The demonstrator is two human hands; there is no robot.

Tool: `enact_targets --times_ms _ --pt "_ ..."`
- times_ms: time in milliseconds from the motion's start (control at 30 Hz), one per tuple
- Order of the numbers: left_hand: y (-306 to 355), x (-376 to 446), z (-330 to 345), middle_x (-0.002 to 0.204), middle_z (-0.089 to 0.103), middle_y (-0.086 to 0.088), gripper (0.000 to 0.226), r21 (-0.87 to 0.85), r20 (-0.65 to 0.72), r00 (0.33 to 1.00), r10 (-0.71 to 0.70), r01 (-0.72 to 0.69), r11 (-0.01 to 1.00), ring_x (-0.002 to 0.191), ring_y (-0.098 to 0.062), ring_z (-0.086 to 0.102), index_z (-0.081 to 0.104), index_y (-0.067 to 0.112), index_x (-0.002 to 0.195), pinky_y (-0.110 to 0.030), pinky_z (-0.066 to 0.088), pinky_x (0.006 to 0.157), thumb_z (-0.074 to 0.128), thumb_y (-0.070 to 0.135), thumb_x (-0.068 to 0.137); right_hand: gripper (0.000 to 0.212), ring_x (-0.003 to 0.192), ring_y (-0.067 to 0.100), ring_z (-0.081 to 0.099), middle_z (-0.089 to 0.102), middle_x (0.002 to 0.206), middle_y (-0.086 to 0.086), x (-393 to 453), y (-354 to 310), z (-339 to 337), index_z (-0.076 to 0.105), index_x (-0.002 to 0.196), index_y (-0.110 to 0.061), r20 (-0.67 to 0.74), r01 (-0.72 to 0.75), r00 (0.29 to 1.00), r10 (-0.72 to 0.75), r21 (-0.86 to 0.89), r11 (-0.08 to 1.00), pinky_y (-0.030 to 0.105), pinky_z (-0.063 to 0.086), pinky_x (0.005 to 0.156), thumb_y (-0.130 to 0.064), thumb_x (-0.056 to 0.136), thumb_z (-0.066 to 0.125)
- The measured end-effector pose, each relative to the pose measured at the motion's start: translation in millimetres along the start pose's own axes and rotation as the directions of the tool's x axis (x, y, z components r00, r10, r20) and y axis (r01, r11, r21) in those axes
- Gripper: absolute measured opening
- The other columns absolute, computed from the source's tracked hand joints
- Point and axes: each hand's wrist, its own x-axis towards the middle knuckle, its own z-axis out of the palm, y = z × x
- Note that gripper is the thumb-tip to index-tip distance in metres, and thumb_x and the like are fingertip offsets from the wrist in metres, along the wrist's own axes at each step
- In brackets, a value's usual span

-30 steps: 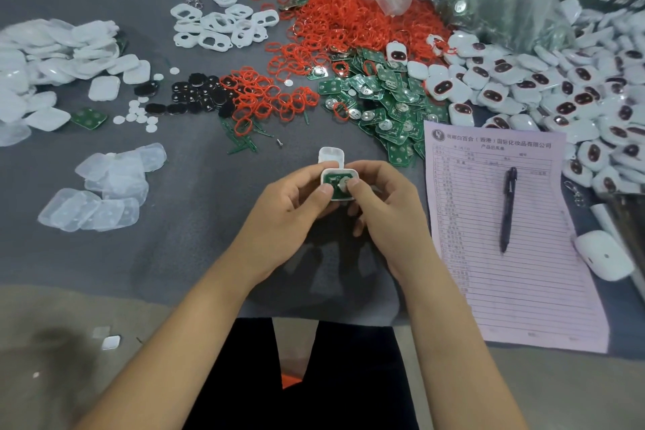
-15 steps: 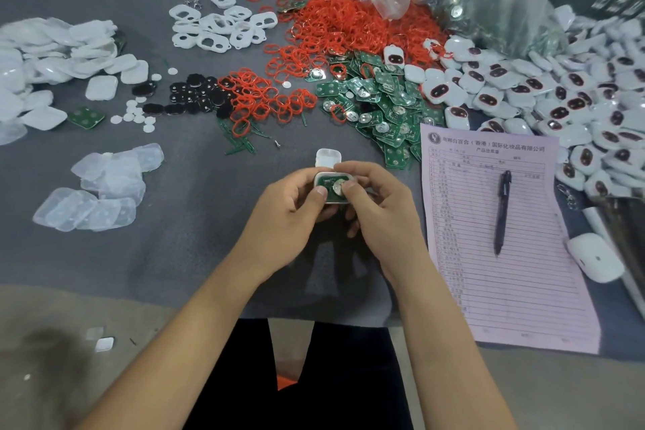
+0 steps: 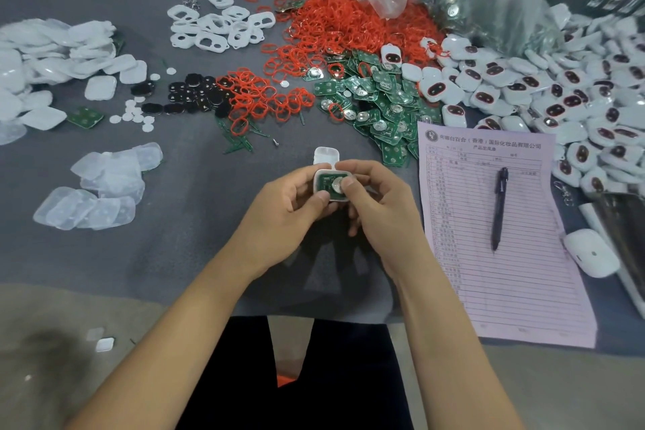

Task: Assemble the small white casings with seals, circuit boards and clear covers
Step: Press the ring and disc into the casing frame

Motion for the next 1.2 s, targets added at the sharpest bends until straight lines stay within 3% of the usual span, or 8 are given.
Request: enact_targets --times_ms 200,300,433,567,767,1000,1200 --pt "1.6 -0.4 3.6 0.113 0.078 0.000 0.037 -0.052 -0.055 0.998 -0.007 0.004 0.999 0.112 -0.015 0.073 0.067 0.020 0.124 -0.021 0.058 0.089 0.048 -0.005 0.106 0.026 0.058 0.013 0.053 0.067 0.085 0.017 -2.6 0.0 -3.1 0.075 0.117 -0.014 0.053 0.007 0.999 -0.010 0.072 0.997 0.026 0.048 0.044 -0.003 0.103 0.056" --pt "2.2 -0.7 4.1 0.115 0.078 -0.001 0.036 -0.073 -0.053 0.998 -0.016 0.012 0.997 0.112 -0.015 0.072 0.066 0.016 0.128 -0.020 0.057 0.088 0.047 -0.006 0.106 0.028 0.061 0.012 0.054 0.067 0.093 0.025 -2.0 -0.5 -5.2 0.075 0.119 -0.016 0.067 0.007 0.998 -0.011 0.068 0.998 0.025 0.049 0.046 -0.001 0.103 0.057" --pt "3.8 -1.6 4.5 0.116 0.077 -0.002 0.036 -0.109 -0.064 0.997 -0.033 0.026 0.994 0.111 -0.014 0.073 0.063 0.012 0.133 -0.021 0.058 0.087 0.047 -0.006 0.106 0.021 0.062 0.013 0.056 0.072 0.092 0.015 -0.8 -1.4 -5.1 0.075 0.117 -0.013 0.068 -0.019 0.998 0.013 0.090 0.996 0.026 0.050 0.046 -0.007 0.102 0.061" --pt "4.3 -2.9 4.2 0.124 0.074 -0.004 0.038 -0.105 -0.052 0.998 -0.024 0.018 0.994 0.115 -0.014 0.070 0.059 0.007 0.139 -0.022 0.058 0.089 0.048 -0.007 0.105 0.019 0.065 0.013 0.060 0.072 0.092 0.017 -0.4 -0.4 -3.8 0.074 0.114 -0.013 0.052 -0.003 0.999 0.001 0.033 0.999 0.027 0.052 0.048 -0.005 0.100 0.065" --pt "2.2 -2.4 3.0 0.127 0.074 -0.002 0.040 -0.079 -0.036 0.999 -0.001 -0.002 0.997 0.121 -0.015 0.067 0.060 0.013 0.137 -0.027 0.057 0.096 0.048 -0.007 0.105 0.021 0.068 0.014 0.062 0.072 0.096 0.015 -0.1 -1.4 -2.9 0.073 0.114 -0.016 0.053 -0.020 0.998 0.019 0.018 1.000 0.029 0.053 0.051 -0.004 0.099 0.064" --pt "0.6 -2.5 2.4 0.122 0.076 0.006 0.042 -0.034 -0.029 0.999 0.021 -0.022 0.999 0.116 -0.009 0.069 0.058 0.018 0.138 -0.021 0.056 0.093 0.049 -0.006 0.105 0.019 0.067 0.012 0.062 0.072 0.095 0.015 1.7 -3.6 -2.7 0.072 0.113 -0.012 0.046 -0.056 0.997 0.055 0.016 0.998 0.027 0.054 0.051 -0.003 0.098 0.065" --pt "-0.8 -2.3 3.4 0.124 0.075 0.009 0.041 -0.012 -0.045 0.998 0.038 -0.039 0.999 0.117 -0.006 0.068 0.058 0.020 0.137 -0.020 0.056 0.091 0.047 -0.005 0.106 0.016 0.071 0.007 0.066 0.071 0.090 0.003 0.9 -5.4 -2.0 0.070 0.112 -0.012 0.068 -0.104 0.993 0.101 0.056 0.993 0.025 0.058 0.061 -0.003 0.099 0.064"
